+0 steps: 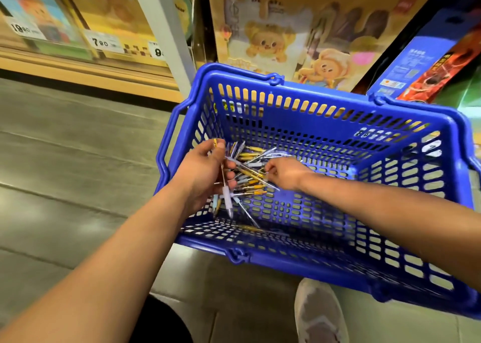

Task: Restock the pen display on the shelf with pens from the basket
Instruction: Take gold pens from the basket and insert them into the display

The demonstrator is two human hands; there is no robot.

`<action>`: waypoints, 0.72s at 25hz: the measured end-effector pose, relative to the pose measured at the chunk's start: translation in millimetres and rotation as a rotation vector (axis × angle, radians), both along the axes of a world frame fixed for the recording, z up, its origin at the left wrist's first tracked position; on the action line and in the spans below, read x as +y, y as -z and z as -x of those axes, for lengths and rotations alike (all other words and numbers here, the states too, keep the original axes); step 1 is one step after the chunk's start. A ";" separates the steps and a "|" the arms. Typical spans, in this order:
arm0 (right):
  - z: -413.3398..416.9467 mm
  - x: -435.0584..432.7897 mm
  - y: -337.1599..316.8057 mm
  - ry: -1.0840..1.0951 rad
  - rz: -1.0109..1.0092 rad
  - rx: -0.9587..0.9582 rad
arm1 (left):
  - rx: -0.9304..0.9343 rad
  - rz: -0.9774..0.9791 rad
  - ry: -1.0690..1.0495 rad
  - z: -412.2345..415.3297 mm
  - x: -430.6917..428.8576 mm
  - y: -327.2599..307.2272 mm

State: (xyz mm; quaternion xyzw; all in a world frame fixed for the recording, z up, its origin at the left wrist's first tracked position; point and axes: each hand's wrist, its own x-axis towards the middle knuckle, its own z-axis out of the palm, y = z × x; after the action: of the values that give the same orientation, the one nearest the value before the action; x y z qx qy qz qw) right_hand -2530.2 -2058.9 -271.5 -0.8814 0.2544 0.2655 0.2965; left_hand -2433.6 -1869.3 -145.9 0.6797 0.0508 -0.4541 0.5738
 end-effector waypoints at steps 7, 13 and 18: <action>-13.7 14.4 35.5 -0.158 0.244 0.014 | -0.018 -0.004 -0.005 -10.2 -2.7 2.7; -19.2 -11.2 -0.7 -0.061 -0.049 -0.105 | 0.049 0.006 0.047 -7.0 -6.1 -2.6; -6.1 -22.1 -59.3 0.174 -0.454 -0.306 | -0.164 -0.136 0.148 -7.5 -8.2 6.9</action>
State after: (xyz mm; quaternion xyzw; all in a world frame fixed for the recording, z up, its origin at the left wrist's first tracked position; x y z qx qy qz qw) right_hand -2524.1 -2081.1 -212.2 -0.7971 0.2156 0.1532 0.5428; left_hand -2426.1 -1877.5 -152.8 0.7536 -0.0161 -0.4338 0.4936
